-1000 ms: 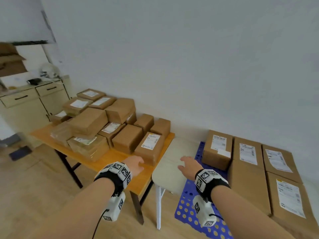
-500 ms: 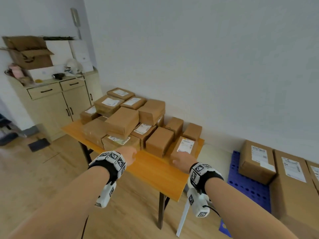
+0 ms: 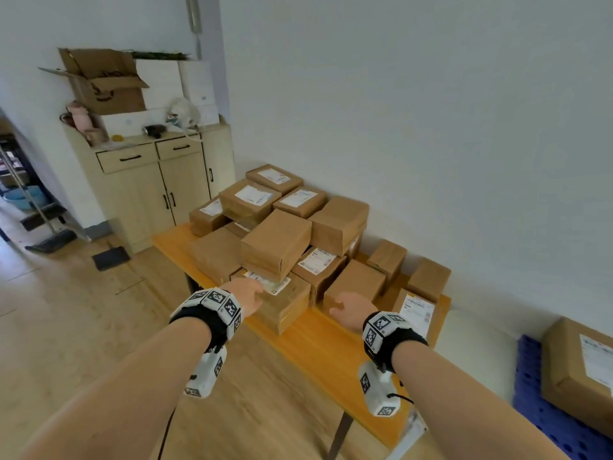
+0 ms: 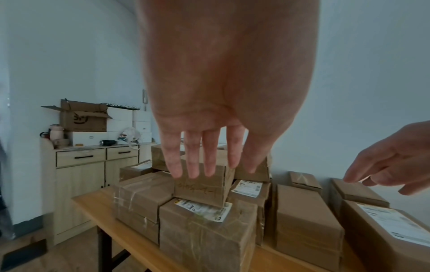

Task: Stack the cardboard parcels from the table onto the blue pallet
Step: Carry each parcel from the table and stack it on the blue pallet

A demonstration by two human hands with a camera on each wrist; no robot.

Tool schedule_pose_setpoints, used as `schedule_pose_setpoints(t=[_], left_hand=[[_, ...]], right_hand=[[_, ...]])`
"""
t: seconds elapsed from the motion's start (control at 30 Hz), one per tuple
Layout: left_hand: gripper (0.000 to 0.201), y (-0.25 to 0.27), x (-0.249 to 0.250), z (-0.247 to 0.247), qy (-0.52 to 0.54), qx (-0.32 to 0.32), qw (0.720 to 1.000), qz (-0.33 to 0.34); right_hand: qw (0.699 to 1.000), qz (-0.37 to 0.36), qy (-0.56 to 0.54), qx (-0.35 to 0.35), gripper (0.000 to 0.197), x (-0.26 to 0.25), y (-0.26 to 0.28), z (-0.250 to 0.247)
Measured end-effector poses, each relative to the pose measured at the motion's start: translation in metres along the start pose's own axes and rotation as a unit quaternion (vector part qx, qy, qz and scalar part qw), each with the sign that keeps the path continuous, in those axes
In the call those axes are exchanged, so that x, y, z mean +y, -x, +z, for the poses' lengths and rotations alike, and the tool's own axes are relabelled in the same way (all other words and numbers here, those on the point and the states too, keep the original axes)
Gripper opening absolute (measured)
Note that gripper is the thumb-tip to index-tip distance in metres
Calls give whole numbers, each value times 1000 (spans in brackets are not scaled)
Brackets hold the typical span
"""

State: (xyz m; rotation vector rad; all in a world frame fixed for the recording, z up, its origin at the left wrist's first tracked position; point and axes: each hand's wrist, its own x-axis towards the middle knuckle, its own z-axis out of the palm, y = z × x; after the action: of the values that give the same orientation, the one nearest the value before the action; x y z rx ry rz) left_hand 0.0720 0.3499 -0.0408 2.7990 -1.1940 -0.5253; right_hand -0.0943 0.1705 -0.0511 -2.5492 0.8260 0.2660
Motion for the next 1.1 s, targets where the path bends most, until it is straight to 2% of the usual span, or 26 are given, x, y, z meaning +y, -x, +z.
schedule_pose_setpoints(t=[0.23,0.4,0.57,0.7,0.9,1.1], left_hand=[[36,-65,-44,-18,18,8,1000,-21],[34,-106,-71,-27,59,38,997,-44],[38,-142,-92,-28,125,38,989,-75],[41,-171,-97,-35,154,33,986,-61],[45,-212,-104,-46,227,44,973,-9],[56,-240,-108,-48,324,-36,945,32]], right_hand=[[999,-10,-30,8,33,-24,-81,-12],[999,-10,-43,-17,42,-33,-125,-19],[996,-11,-76,-37,47,-44,-160,-20],[990,-4,-141,-12,46,-57,-186,-18],[959,43,-279,24,62,-77,-210,-7],[901,81,-422,63,63,-95,-223,2]])
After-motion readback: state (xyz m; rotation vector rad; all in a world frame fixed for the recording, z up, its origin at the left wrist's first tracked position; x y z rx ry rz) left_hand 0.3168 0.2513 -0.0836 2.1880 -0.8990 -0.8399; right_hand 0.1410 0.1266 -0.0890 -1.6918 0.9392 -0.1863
